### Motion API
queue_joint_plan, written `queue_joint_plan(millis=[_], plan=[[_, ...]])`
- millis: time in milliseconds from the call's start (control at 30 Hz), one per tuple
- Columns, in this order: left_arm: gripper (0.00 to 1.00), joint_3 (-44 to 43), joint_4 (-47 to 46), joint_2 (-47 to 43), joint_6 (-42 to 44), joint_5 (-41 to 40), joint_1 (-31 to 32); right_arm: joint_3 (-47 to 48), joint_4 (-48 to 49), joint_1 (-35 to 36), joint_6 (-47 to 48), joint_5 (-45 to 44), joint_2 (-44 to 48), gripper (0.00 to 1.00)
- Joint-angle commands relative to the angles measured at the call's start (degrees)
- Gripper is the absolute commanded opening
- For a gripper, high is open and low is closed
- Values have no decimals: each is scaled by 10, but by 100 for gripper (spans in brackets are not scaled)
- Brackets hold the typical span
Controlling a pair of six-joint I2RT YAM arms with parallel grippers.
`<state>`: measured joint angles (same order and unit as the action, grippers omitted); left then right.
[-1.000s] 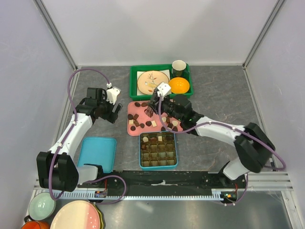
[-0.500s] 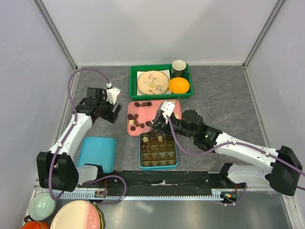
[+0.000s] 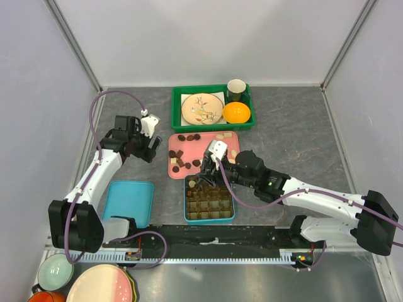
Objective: Pack the chocolate
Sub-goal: Place the fake chocolate in the packing box.
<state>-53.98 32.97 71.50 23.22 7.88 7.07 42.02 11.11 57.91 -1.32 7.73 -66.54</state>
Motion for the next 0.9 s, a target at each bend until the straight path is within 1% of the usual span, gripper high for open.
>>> queue_joint_plan(millis=[0,233,333,367,400,500,567,633,733,767,833,867], plan=[[91,-6,3,-15,2,7,-5,2,33,4,-10,-11,1,44],[91,-7,3,-16,2,9,-5,10,26,4,-6,-20,10,45],[91,-7,3,-18,2,10,-5,17,31,4,-1,-35,13,39],[91,-7,3,-19,2,9,-5,20,43,4,1,-38,12,34],[91,-7,3,-19,2,10,-5,22,50,5,3,-42,11,32],[91,-8,3,-19,0,11,-5,39,77,4,10,-61,-5,28],[91,-8,4,-20,0,10,-5,57,98,4,9,-70,-30,26],[91,-8,4,-20,2,9,-5,68,114,4,28,-74,-49,24],[91,-10,3,-20,1,6,-5,90,152,4,35,-75,-99,20],[91,-10,3,-20,1,7,-5,103,168,4,36,-90,-128,18],[91,-11,4,-19,0,8,-5,118,184,3,37,-96,-157,16],[91,-11,4,-19,-1,8,-5,129,203,0,37,-97,-186,15]])
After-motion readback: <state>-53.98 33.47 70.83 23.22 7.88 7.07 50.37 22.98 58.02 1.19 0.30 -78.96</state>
